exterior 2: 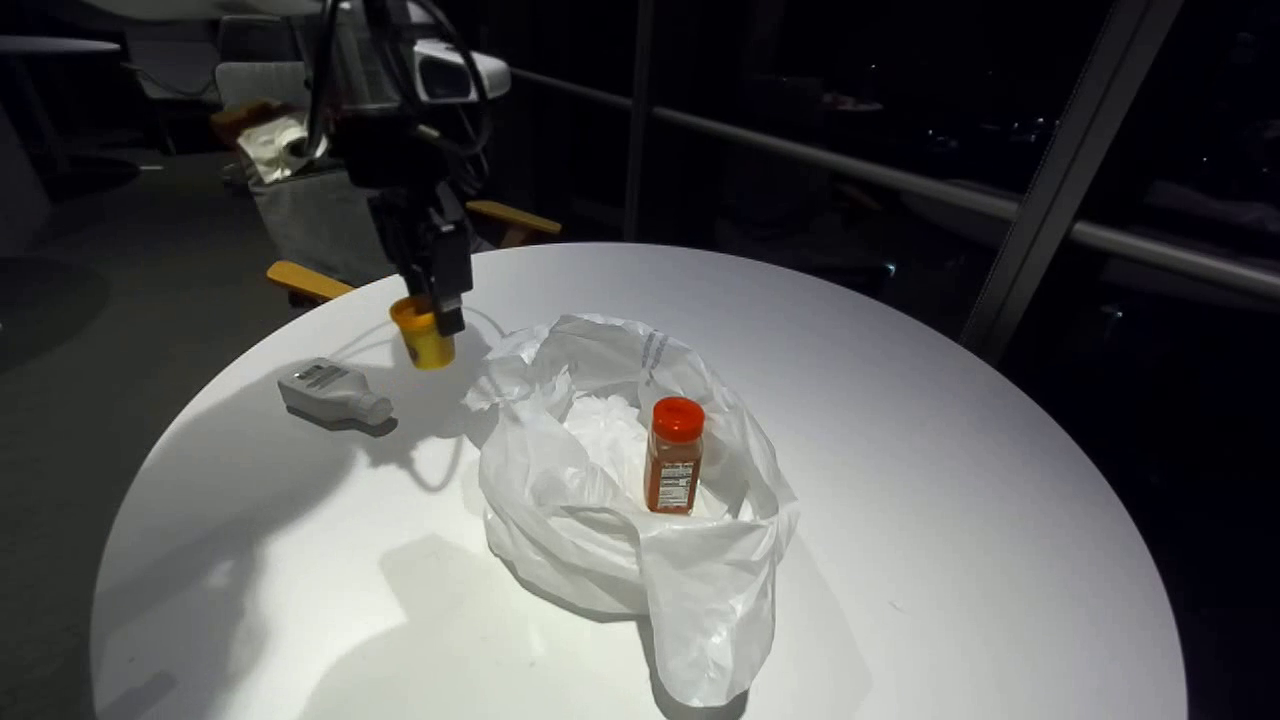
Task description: Put the containers in the plastic bag, pull the plastic bag upwards
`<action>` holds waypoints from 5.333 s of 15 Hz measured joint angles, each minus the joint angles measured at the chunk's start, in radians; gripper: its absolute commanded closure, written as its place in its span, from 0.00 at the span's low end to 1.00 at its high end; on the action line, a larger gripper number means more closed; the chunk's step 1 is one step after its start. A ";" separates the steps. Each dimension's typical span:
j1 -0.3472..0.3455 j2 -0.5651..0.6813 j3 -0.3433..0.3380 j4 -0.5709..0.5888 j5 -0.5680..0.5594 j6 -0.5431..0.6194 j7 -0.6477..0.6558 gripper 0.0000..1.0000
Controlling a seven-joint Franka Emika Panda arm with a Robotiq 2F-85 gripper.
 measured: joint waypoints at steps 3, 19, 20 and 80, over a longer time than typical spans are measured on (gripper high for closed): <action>-0.080 -0.021 0.021 0.059 -0.006 -0.100 -0.003 0.72; -0.264 0.260 0.028 0.263 -0.006 -0.051 -0.018 0.72; -0.267 0.288 0.028 0.281 -0.005 -0.033 -0.018 0.72; 0.019 0.337 0.227 0.065 0.854 0.452 0.192 0.65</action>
